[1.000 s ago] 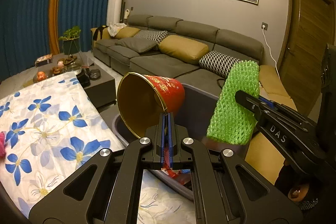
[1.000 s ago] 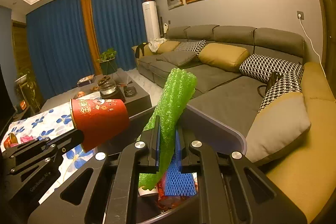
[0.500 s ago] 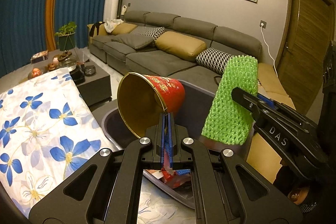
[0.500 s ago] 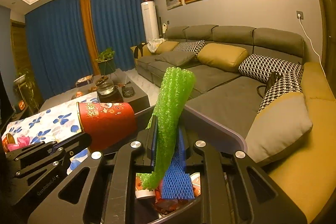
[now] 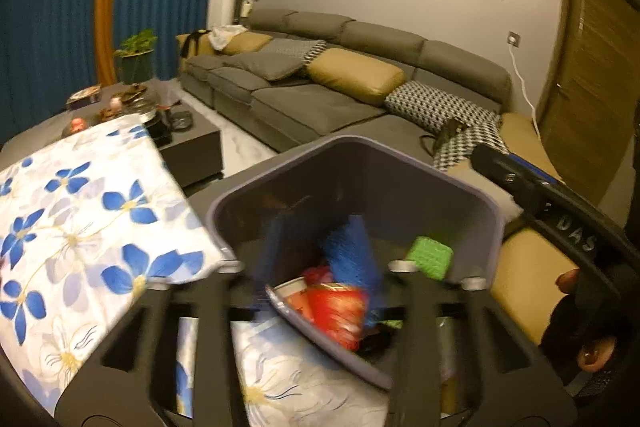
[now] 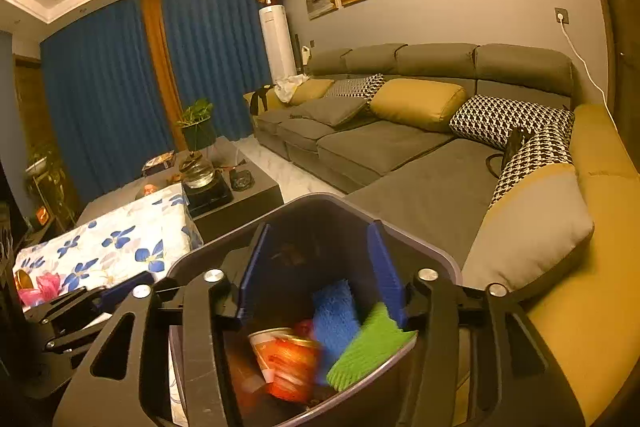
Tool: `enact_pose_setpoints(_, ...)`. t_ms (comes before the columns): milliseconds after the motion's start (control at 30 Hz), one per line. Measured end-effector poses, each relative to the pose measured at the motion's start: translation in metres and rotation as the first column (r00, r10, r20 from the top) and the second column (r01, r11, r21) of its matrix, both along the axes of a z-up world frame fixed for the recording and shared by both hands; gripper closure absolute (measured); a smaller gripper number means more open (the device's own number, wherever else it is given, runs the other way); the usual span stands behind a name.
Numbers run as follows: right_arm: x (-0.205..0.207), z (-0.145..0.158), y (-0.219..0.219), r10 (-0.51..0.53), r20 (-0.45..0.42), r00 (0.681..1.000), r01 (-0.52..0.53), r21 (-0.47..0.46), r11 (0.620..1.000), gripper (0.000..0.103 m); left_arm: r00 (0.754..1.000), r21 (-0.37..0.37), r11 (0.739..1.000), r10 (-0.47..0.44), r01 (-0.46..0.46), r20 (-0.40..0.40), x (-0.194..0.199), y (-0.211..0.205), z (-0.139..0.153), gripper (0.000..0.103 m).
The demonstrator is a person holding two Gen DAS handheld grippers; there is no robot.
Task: Collect trash
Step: 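Open both grippers to drop the cup and net into the bin, then move both tools back over the remaining table trash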
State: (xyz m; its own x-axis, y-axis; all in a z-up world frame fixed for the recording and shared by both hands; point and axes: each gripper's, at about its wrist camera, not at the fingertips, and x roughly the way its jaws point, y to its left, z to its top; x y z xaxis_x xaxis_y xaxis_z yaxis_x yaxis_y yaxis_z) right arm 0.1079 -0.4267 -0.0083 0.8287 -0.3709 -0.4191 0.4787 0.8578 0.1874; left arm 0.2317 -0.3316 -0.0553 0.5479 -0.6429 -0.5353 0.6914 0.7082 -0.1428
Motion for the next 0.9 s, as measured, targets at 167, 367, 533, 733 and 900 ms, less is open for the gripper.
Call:
enact_pose_setpoints(167, -0.009, 0.004, 0.006, -0.019, 0.014, 1.000, 0.019, -0.012, 1.000, 0.028, 0.994, -0.031, 0.995, 0.097, -0.096, 0.044, -0.007, 0.026, 0.007, 0.014)
enact_pose_setpoints(367, -0.020, 0.004, 0.025, -0.048, 0.018, 0.999, 0.049, -0.050, 0.998, 0.015, 0.966, -0.015, 0.972, 0.237, -0.236, 0.106, -0.017, 0.067, 0.014, 0.010)
enact_pose_setpoints(533, -0.017, 0.005, 0.049, -0.014, 0.000, 1.000, 0.014, -0.078, 0.997, 0.008, 0.935, -0.010, 0.944, 0.328, -0.330, 0.135, -0.024, 0.109, 0.017, 0.010)
enact_pose_setpoints(733, -0.008, 0.010, 0.088, 0.081, 0.001, 0.997, -0.081, -0.076, 0.994, 0.007, 0.872, 0.001, 0.882, 0.467, -0.472, 0.147, -0.024, 0.186, 0.017, 0.010)
enact_pose_setpoints(900, 0.015, 0.010, 0.140, 0.190, -0.014, 0.982, -0.191, -0.087, 0.978, 0.007, 0.790, 0.011, 0.795, 0.601, -0.607, 0.123, -0.015, 0.263, 0.013, 0.010)
